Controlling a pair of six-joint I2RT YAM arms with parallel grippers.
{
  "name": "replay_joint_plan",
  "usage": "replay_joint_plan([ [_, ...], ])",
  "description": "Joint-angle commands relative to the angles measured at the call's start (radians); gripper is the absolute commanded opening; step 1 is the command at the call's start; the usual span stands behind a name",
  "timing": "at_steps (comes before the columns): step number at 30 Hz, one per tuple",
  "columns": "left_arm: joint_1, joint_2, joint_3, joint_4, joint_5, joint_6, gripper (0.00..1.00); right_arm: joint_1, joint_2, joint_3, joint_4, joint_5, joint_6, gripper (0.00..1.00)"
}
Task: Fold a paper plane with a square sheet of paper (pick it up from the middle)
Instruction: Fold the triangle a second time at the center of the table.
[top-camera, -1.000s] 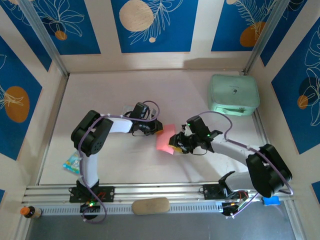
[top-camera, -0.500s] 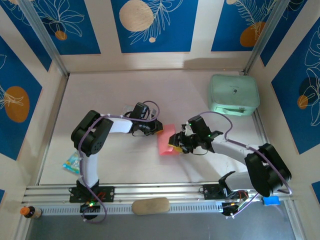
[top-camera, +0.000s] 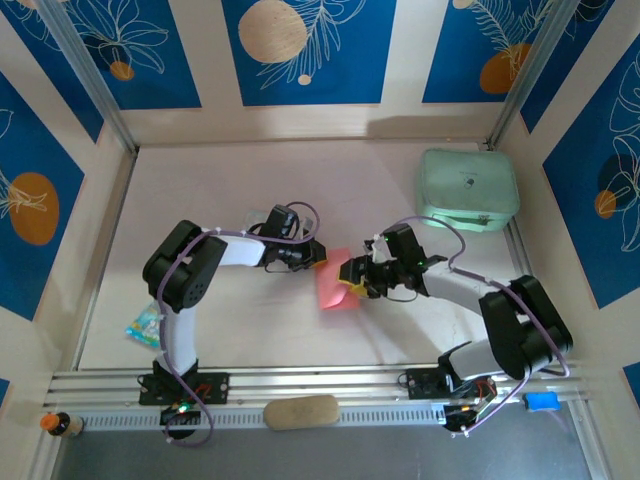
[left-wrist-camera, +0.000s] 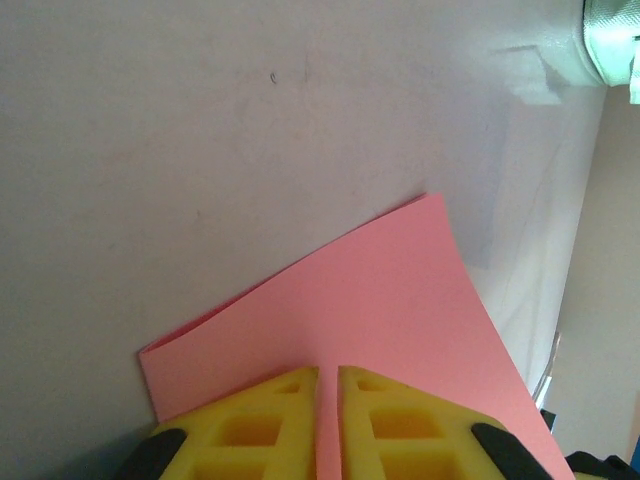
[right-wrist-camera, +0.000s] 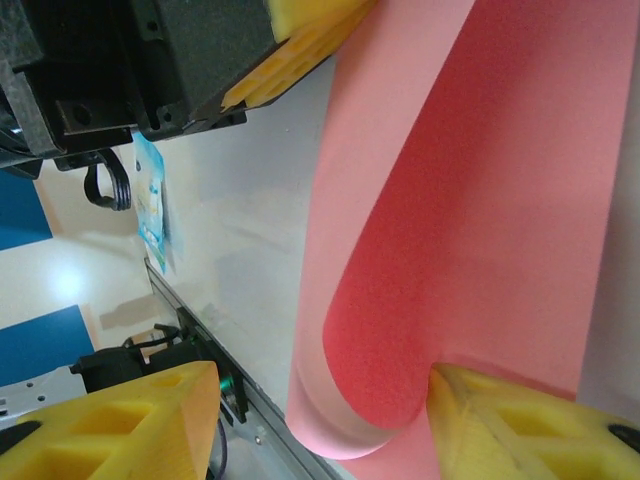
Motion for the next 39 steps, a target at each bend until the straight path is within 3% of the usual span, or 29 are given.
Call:
replay_joint_plan([
  [1, -0.001, 0.053, -0.029, -0.064, -0.013, -0.002, 0.13, -0.018, 0.027, 0.030, 0.013, -0.066, -0.054, 0.56],
  [16, -0.002, 0.054, -0.025, -0.067, -0.012, -0.004, 0.13, -0.070, 0.126, 0.058, 0.039, -0.153, -0.119, 0.46],
  [26, -0.003, 0.016, -0.014, -0.056, 0.000, 0.000, 0.14, -0.061, 0.175, 0.035, 0.009, -0.118, -0.133, 0.27],
  [33, -0.007, -0.045, -0.008, -0.024, 0.017, -0.001, 0.21, -0.017, 0.197, 0.048, -0.037, -0.022, -0.143, 0.17],
  [39, -0.012, -0.163, -0.036, -0.026, -0.025, 0.031, 0.35, 0.028, 0.202, 0.046, -0.026, 0.076, -0.018, 0.11],
])
